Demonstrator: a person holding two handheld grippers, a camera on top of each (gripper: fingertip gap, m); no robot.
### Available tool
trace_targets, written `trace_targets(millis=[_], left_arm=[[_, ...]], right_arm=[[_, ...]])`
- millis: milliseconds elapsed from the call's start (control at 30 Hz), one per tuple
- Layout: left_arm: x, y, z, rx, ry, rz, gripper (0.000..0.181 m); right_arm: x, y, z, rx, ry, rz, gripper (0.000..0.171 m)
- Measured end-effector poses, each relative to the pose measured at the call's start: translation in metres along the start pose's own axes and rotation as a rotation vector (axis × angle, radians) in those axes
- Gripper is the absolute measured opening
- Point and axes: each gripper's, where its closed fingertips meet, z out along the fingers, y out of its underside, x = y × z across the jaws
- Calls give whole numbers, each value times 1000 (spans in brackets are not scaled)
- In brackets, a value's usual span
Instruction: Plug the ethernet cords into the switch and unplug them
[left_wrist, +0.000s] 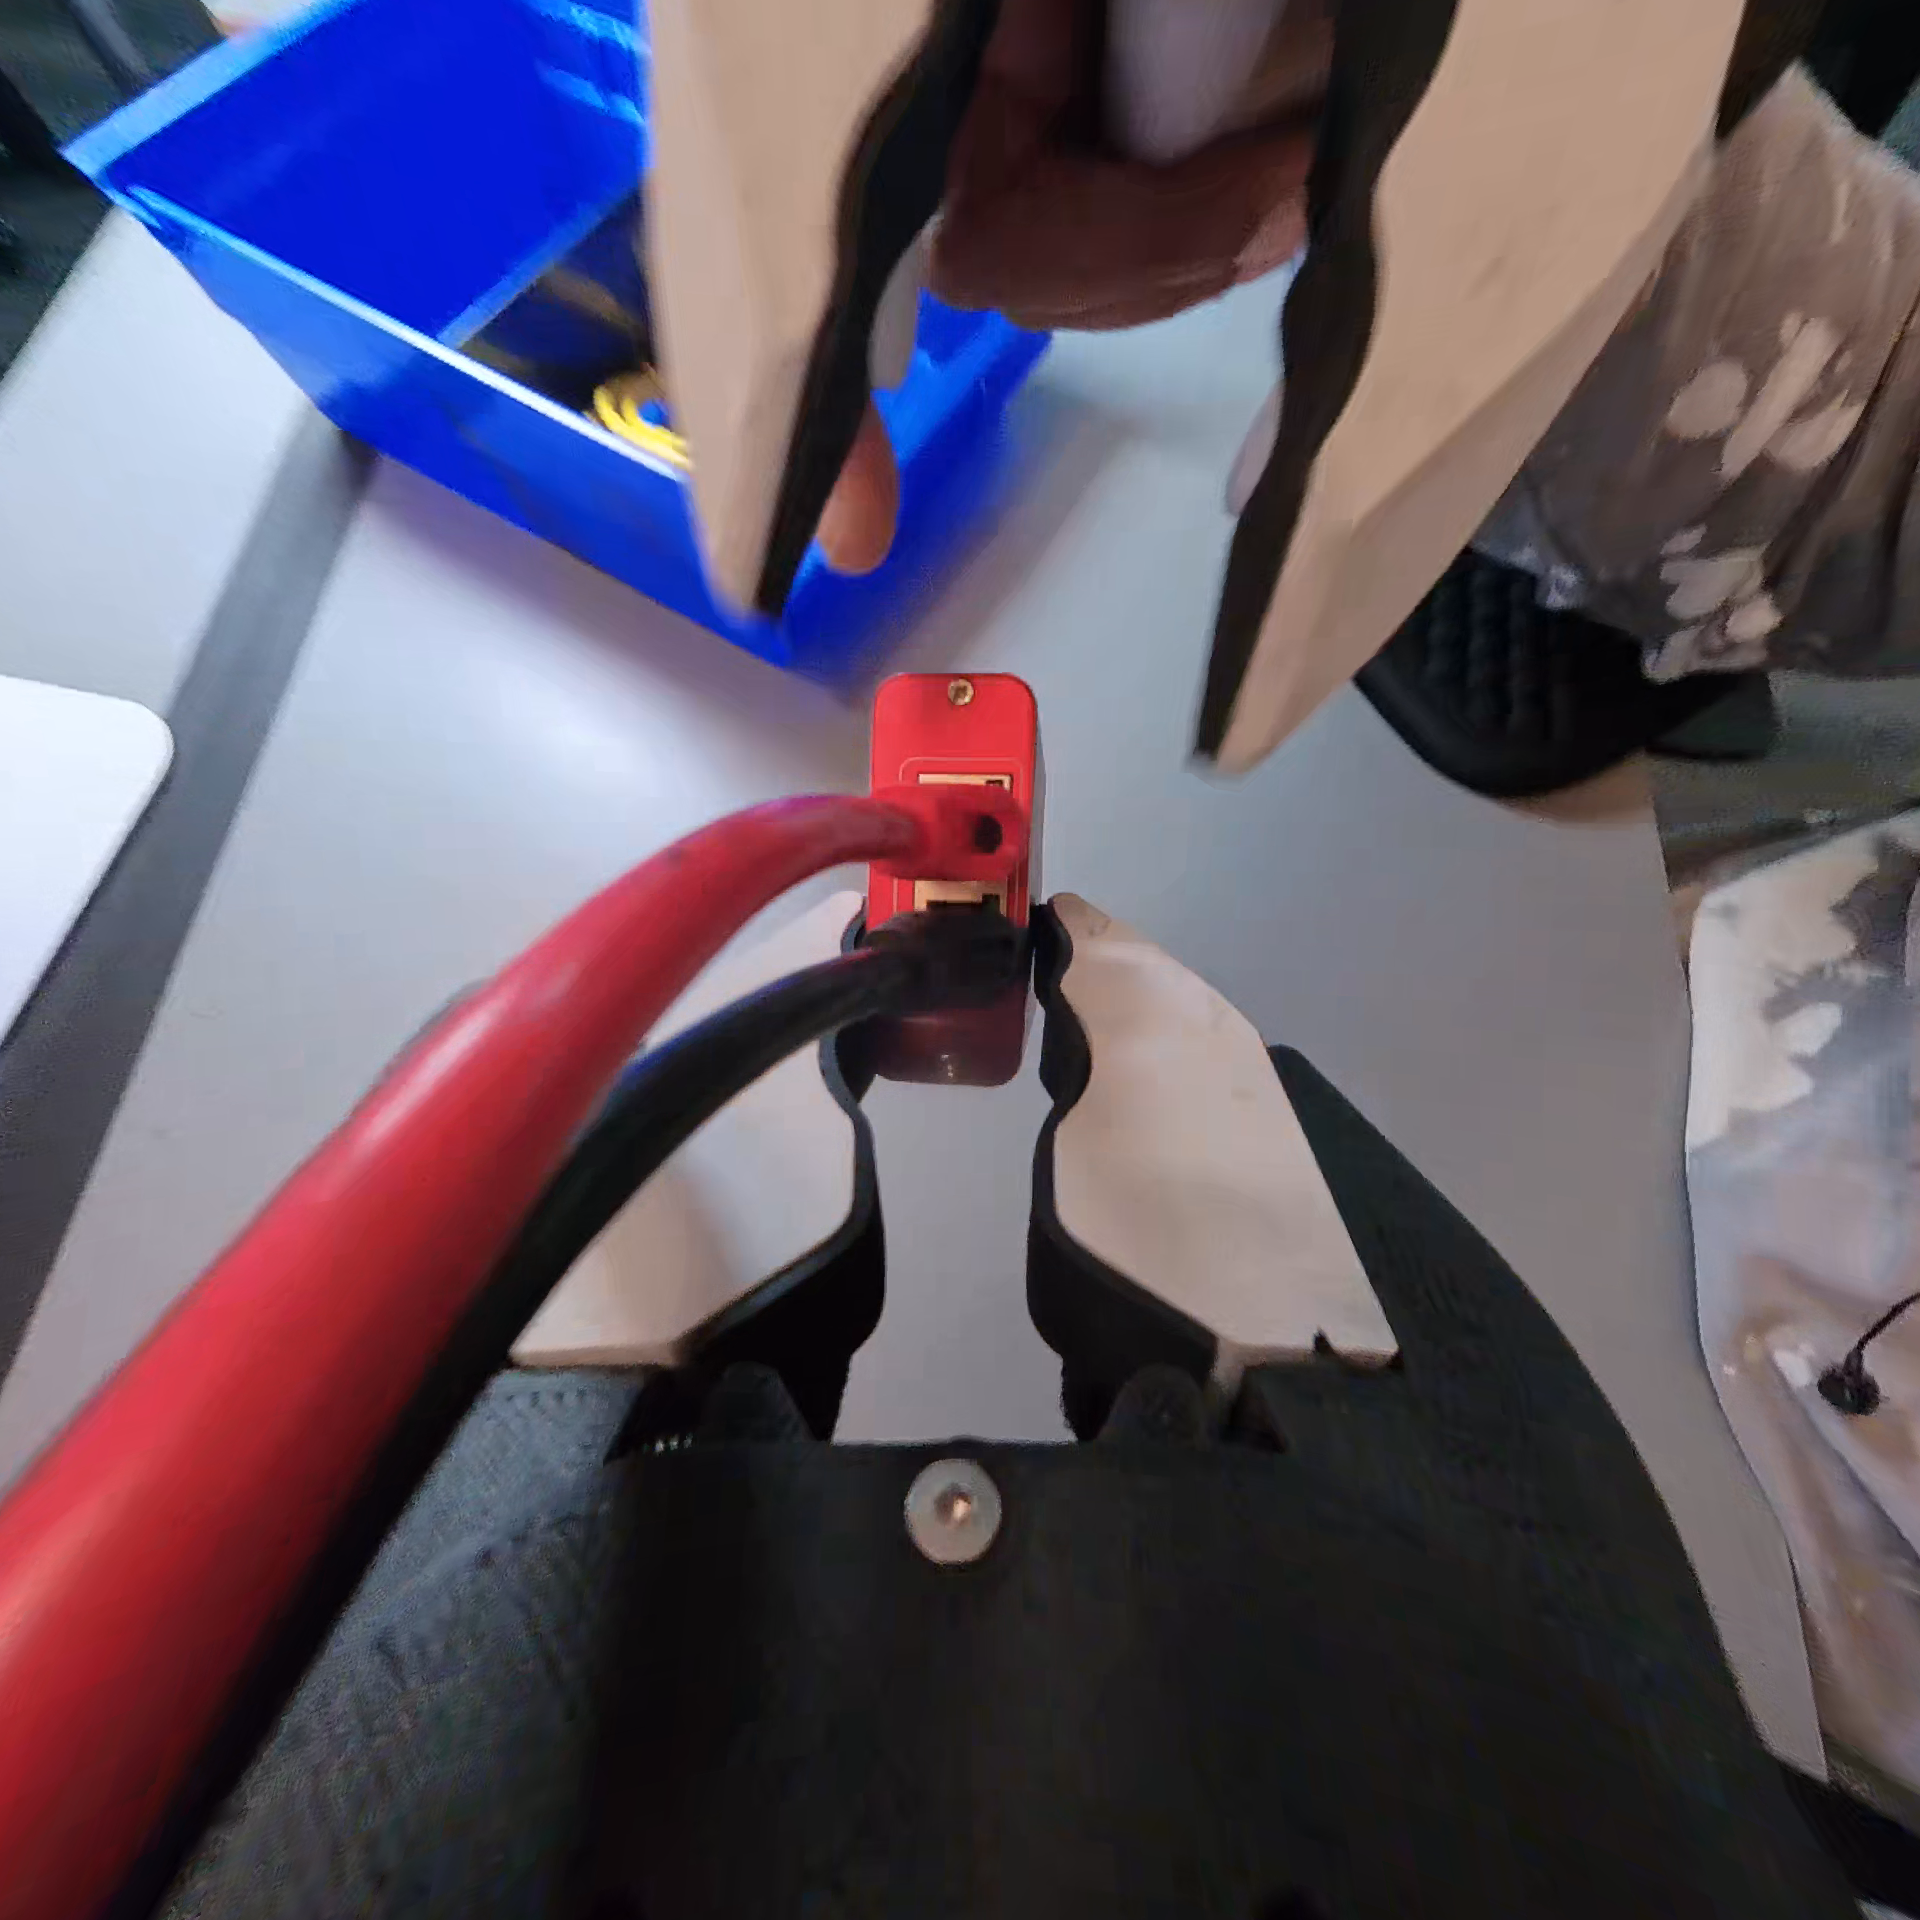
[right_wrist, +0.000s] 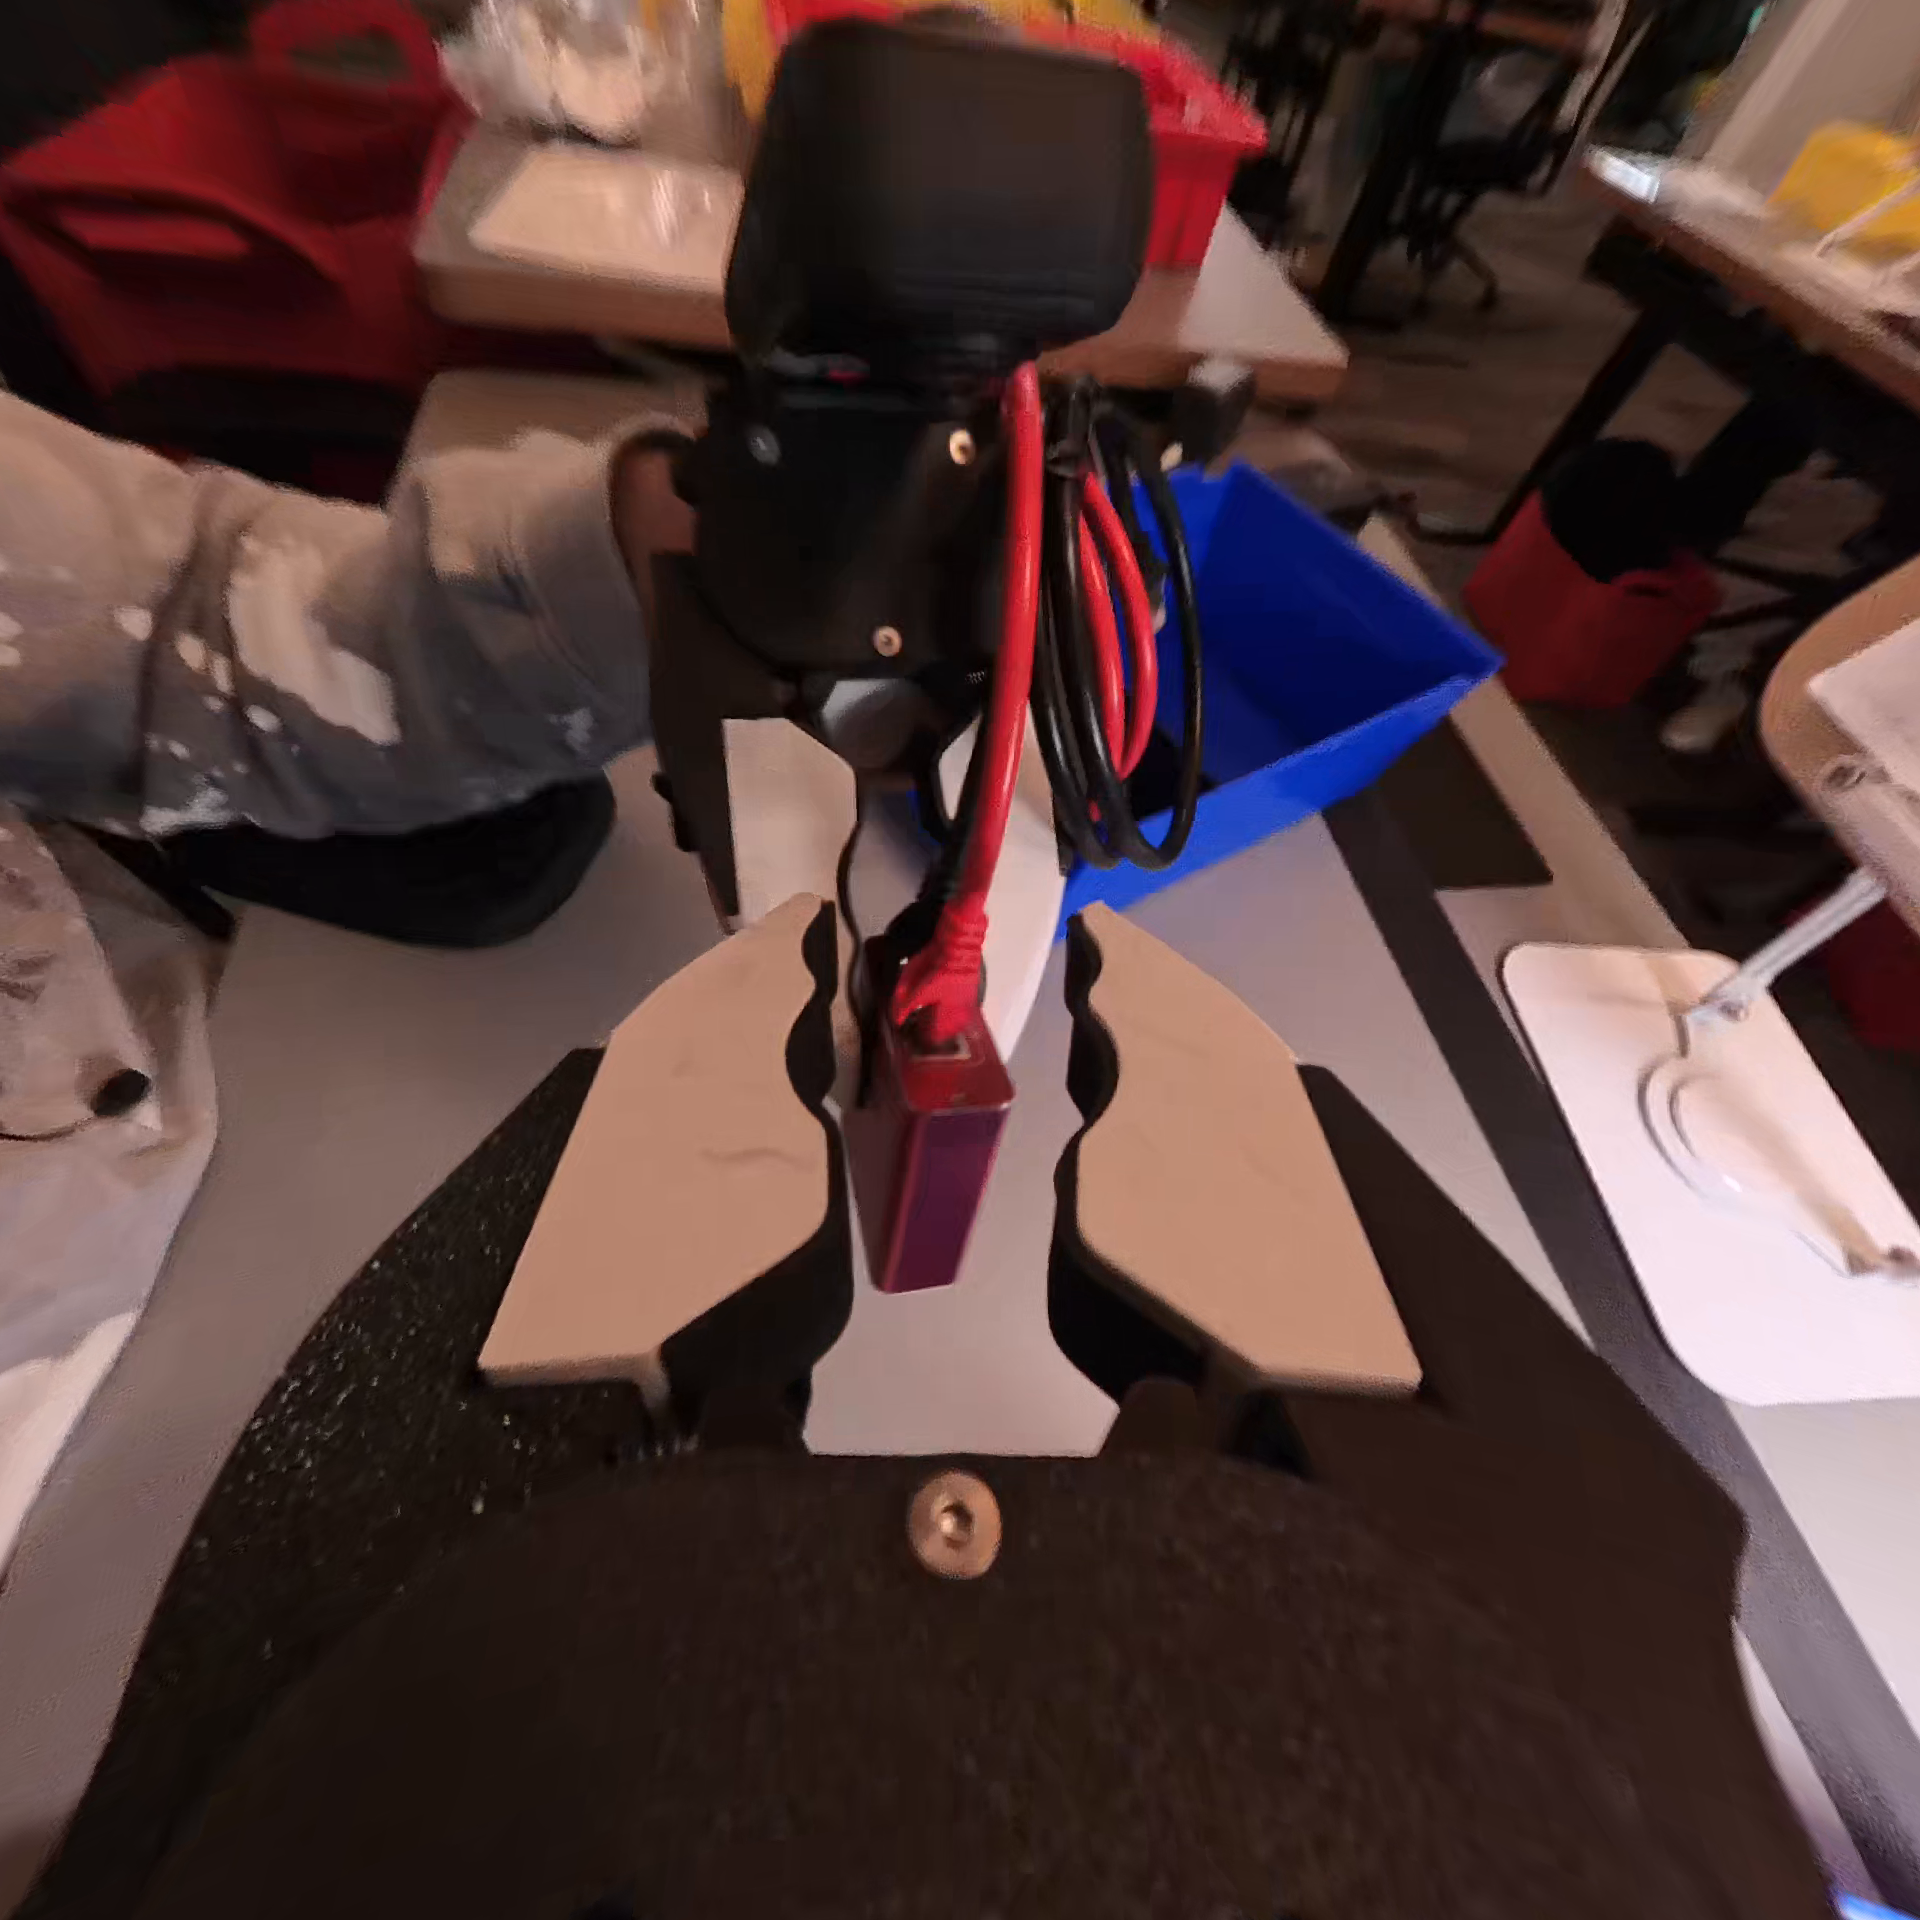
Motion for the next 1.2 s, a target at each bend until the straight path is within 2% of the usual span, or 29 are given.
trace_targets(millis=[167,233,300,700,833,967,1033,1100,1200], left_arm=[[15,29,25,-190,67,51,28],[15,34,29,-213,78,43,28],[11,33,29,-176,84,37,28],[-18,-18,11,323,93,-58,46],[-16,-33,5,496,161,-89,49],[-1,-58,-11,747,360,-182,51],[7,-77,-32,902,447,-214,50],[10,-88,-51,1001,441,-201,45],[6,-88,-56,949,329,-162,29]], right_arm=[[-9,37,34,-128,-102,62,20],[-14,43,36,-130,-150,67,8],[-10,43,35,-114,-133,59,7],[30,-5,-7,211,83,83,4],[34,-33,-32,458,78,115,4],[25,-64,-67,784,4,117,5],[24,-71,-80,911,-14,135,5],[27,-72,-84,991,-10,156,5],[31,-70,-82,1050,-22,209,5]])
